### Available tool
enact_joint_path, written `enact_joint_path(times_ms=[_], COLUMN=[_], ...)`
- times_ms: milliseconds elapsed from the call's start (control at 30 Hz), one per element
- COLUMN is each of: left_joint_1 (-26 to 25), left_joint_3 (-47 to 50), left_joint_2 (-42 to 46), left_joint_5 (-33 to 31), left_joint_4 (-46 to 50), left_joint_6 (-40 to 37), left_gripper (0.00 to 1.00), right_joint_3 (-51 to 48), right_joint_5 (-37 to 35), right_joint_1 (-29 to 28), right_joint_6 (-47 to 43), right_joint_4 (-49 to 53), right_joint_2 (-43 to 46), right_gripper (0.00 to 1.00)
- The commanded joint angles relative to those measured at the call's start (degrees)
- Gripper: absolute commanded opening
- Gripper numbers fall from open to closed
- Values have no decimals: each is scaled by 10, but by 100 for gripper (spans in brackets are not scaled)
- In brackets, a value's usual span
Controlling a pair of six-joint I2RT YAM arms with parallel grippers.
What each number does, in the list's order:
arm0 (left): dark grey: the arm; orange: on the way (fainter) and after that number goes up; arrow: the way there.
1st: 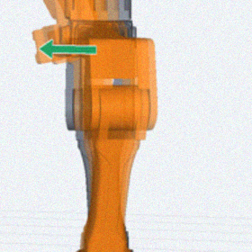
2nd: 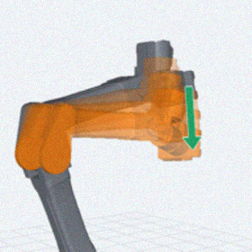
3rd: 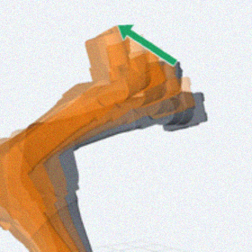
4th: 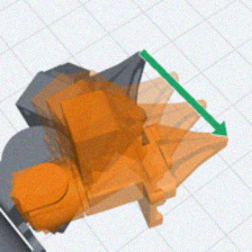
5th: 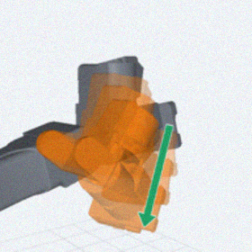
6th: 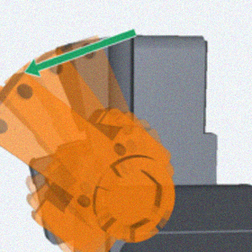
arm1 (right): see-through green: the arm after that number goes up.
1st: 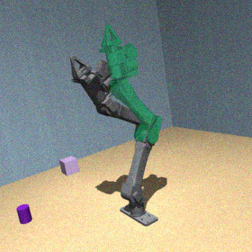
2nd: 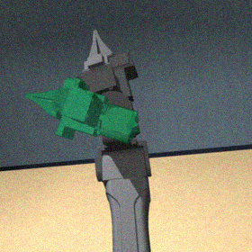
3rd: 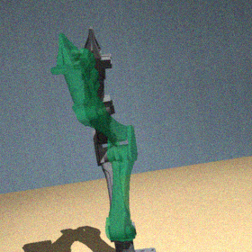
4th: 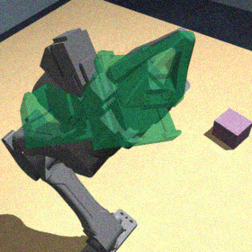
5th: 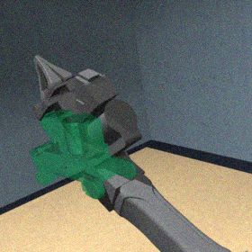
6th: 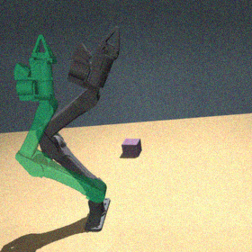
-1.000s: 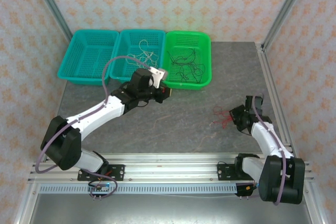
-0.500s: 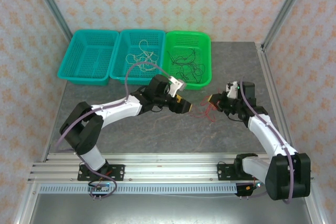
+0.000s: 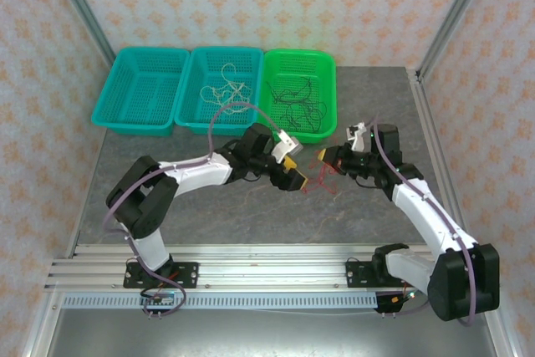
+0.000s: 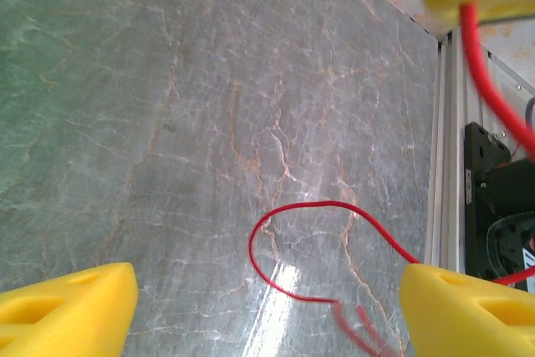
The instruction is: Untangle the cables
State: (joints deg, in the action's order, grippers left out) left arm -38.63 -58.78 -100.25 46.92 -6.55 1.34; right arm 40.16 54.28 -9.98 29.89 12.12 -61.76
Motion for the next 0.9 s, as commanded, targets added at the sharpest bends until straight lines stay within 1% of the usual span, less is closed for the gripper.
enact_joint_path(times_ms=[0,67,100,167,233,333,400,467,533,567,600,633,667,700,767,800,867], left_joint_1=[-11,-14,-15,-19,-26,-43,-52,-57,-58,-58,-58,-58,-58,-58,-58,-58,-58], left_joint_3=[-8,-14,-17,-13,-4,-16,-25,-24,-19,-17,-15,-13,-12,-12,-11,-9,1], left_joint_2=[-8,-20,-25,-25,-19,-20,-22,-24,-26,-27,-30,-32,-32,-32,-31,-27,-14], left_joint_5=[50,57,72,99,107,102,76,38,-34,-63,-89,-105,-113,-117,-124,-133,-149], left_joint_4=[-7,16,22,10,-7,34,45,20,-34,-55,-76,-98,-115,-130,-148,-151,-150], left_joint_6=[-42,-53,-54,-41,-40,-84,-89,-75,-35,-20,-4,9,20,34,54,61,65], left_gripper=[83,83,83,83,83,83,83,83,82,79,73,63,56,44,12,0,0], right_joint_3=[19,22,25,31,34,31,33,37,36,35,33,30,28,26,21,19,20], right_joint_5=[3,5,4,-12,-26,-24,-13,1,15,18,17,14,10,5,-13,-30,-104], right_joint_1=[-1,-1,-1,-1,-1,-1,-1,-1,-2,-2,-2,-2,-2,-2,-2,-1,-1], right_joint_6=[-11,-9,-9,-14,-16,-4,2,6,14,18,19,20,20,18,14,9,-4], right_joint_4=[-5,-9,-8,1,9,-10,-16,-20,-31,-34,-36,-36,-36,-35,-26,-16,27], right_joint_2=[2,1,1,1,2,1,-4,-10,-13,-12,-10,-6,-3,1,9,13,22], right_gripper=[0,0,0,0,0,0,0,0,0,0,0,0,0,0,0,0,10])
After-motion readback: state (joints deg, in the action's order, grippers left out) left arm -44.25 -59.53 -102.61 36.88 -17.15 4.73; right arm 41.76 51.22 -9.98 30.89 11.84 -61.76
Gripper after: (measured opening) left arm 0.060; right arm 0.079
